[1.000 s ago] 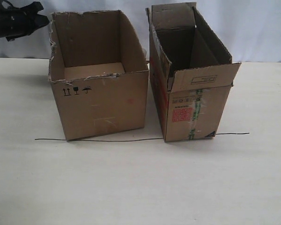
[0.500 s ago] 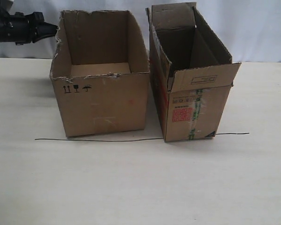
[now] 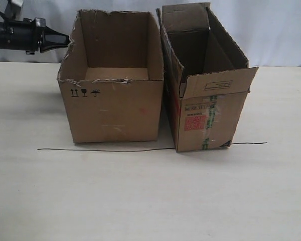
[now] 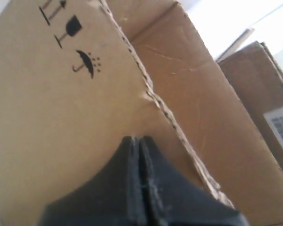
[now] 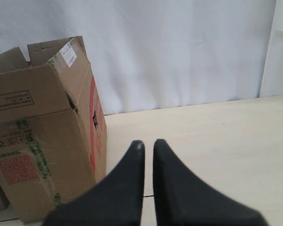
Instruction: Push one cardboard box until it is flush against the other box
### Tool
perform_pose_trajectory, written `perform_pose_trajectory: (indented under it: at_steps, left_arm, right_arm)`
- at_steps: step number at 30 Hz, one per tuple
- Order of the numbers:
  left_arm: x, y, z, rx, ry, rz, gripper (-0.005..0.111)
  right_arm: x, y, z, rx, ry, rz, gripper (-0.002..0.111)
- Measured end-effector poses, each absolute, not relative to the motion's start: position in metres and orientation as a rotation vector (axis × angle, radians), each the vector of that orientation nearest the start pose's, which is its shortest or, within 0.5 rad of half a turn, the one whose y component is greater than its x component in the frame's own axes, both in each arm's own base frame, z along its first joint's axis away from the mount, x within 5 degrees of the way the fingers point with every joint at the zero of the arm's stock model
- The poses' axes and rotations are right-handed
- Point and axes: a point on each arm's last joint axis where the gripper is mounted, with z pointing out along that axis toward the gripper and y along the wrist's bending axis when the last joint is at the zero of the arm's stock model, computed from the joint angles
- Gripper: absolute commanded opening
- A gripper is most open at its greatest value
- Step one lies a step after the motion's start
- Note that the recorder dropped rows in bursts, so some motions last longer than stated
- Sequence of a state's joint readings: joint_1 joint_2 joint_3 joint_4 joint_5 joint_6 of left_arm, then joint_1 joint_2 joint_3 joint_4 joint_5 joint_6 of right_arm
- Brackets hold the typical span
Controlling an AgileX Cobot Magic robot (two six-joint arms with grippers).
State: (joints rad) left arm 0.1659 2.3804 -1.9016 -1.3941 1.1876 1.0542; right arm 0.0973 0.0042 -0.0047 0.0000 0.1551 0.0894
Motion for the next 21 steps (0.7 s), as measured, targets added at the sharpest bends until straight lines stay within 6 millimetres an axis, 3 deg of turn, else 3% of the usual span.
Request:
perform_pose_trajectory:
  at_steps: [16,21]
  left_arm:
    - [0.500,0.000,0.184,0.275,2.173,-1.282,0.000]
    - [0.493,0.001,0.197,0.296,2.248,-1.235,0.000]
  right_arm:
    - [0.056,0.005,0.200,-0.006,1.640,0.143,0.005]
    - [0.056,0.005,0.200,-0.006,1.640,0.143,0.005]
